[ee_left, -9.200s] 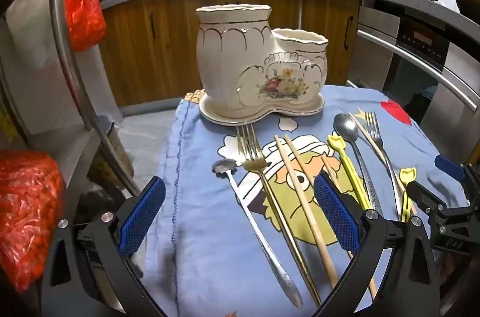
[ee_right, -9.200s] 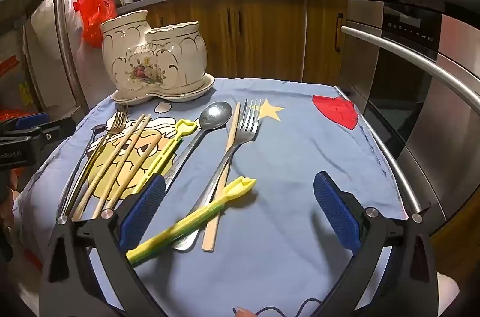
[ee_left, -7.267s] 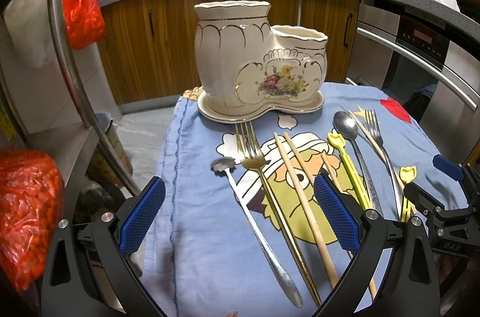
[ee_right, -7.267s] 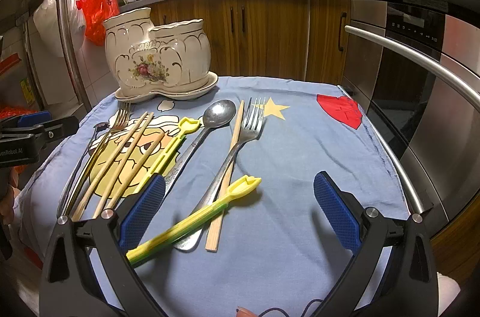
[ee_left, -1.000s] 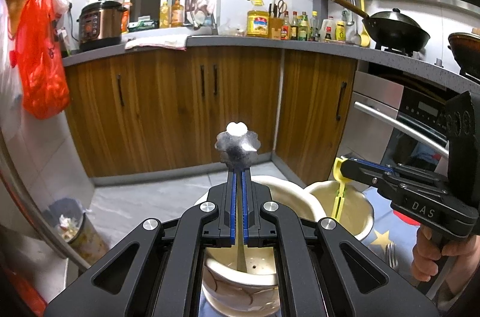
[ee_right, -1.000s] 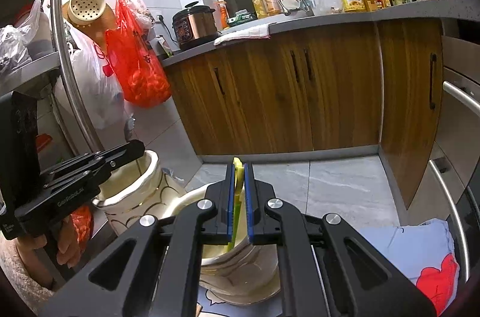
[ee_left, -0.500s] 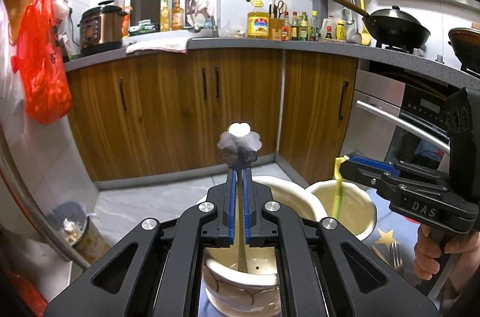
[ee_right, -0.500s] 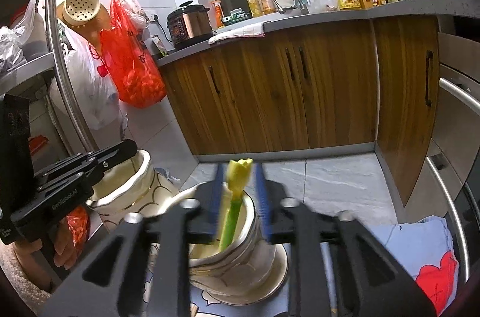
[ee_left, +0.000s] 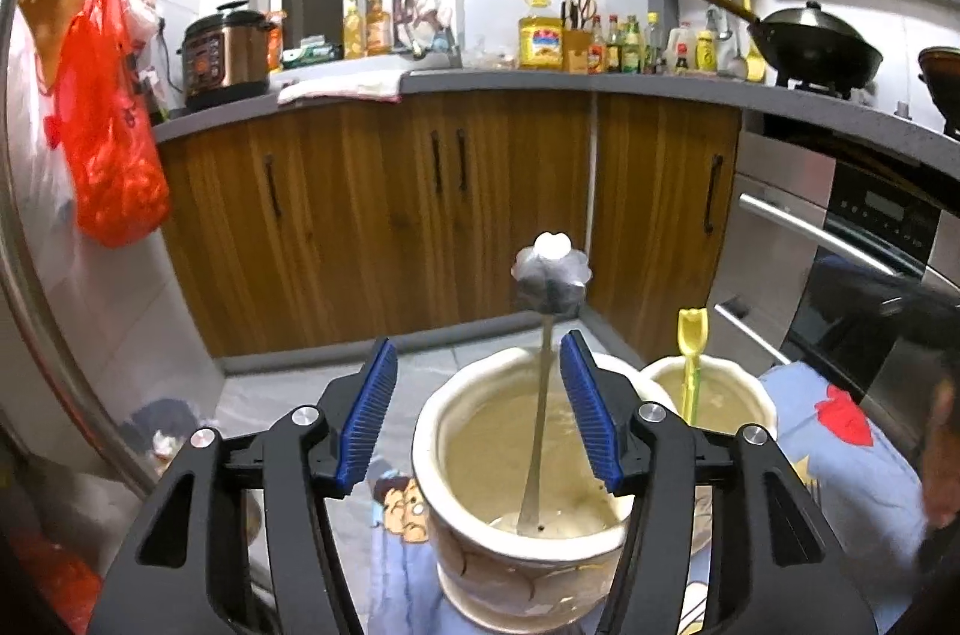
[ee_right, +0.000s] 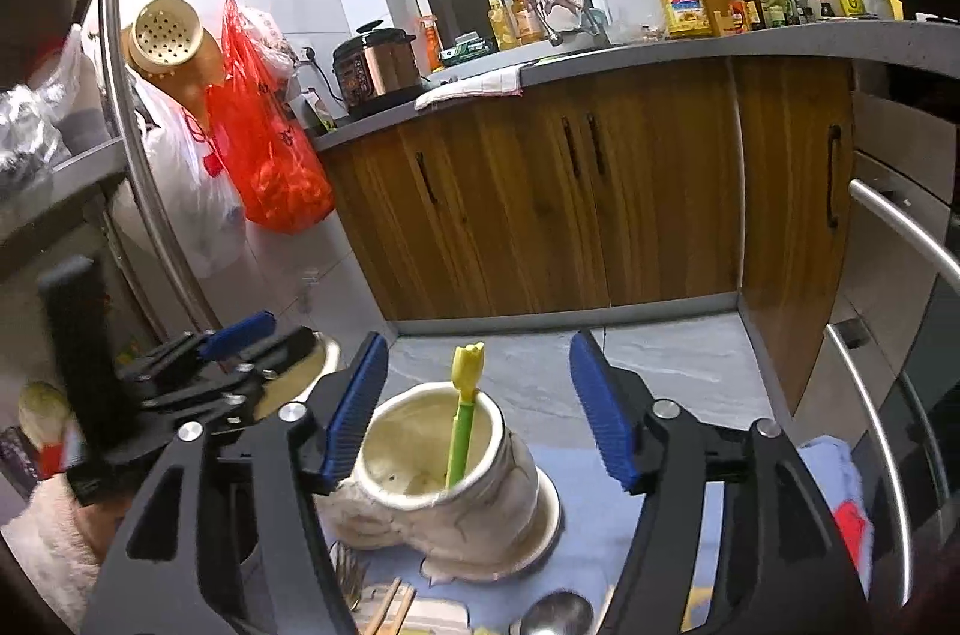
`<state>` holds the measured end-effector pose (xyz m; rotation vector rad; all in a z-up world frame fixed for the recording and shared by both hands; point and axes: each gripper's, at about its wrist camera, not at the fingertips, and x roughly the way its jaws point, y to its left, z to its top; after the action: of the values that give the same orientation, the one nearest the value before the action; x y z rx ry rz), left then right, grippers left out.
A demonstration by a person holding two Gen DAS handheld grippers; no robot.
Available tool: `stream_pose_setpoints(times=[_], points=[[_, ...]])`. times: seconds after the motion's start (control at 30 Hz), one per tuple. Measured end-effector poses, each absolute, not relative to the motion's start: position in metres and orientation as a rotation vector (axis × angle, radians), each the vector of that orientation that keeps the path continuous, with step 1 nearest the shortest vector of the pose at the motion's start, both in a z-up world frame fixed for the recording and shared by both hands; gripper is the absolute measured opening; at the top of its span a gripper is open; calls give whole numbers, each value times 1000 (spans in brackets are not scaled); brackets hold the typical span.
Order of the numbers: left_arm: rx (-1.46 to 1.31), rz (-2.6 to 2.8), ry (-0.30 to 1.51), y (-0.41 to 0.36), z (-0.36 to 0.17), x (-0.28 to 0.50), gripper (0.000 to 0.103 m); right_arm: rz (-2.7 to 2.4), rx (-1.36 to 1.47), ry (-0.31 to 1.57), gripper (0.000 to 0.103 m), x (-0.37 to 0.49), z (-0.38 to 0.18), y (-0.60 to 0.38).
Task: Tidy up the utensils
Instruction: 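Open both tools and withdraw them from the ceramic holder, then grasp the silver fork with the right tool while the left tool grasps the gold fork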
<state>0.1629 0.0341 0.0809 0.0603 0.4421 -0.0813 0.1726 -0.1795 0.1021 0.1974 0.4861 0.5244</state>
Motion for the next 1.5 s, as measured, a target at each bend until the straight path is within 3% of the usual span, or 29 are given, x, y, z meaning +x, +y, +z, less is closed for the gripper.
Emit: stream_pose_setpoints(times=[0.2, 0.5, 0.73, 1.0, 1.07, 1.33, 1.5], points=[[68, -35, 466, 35, 84, 156, 60, 505, 159, 514, 73, 140, 106, -203], [47, -46, 535, 27, 94, 110, 81, 462, 113, 599, 84, 108, 84, -222], [-16, -69, 724, 26, 57, 90, 85, 418, 24, 665, 88, 102, 50, -227], [13, -61, 786, 17, 10, 81, 86, 391, -16, 739, 87, 105, 18, -233], [5, -69, 804, 17, 3, 81, 86, 393, -22, 764, 85, 107, 9, -234], [5, -121, 860, 11, -14, 83, 86, 402, -89, 823, 49, 111, -16, -222], [-14, -133, 894, 12, -20, 88, 86, 426, -80, 824, 38, 116, -19, -217]])
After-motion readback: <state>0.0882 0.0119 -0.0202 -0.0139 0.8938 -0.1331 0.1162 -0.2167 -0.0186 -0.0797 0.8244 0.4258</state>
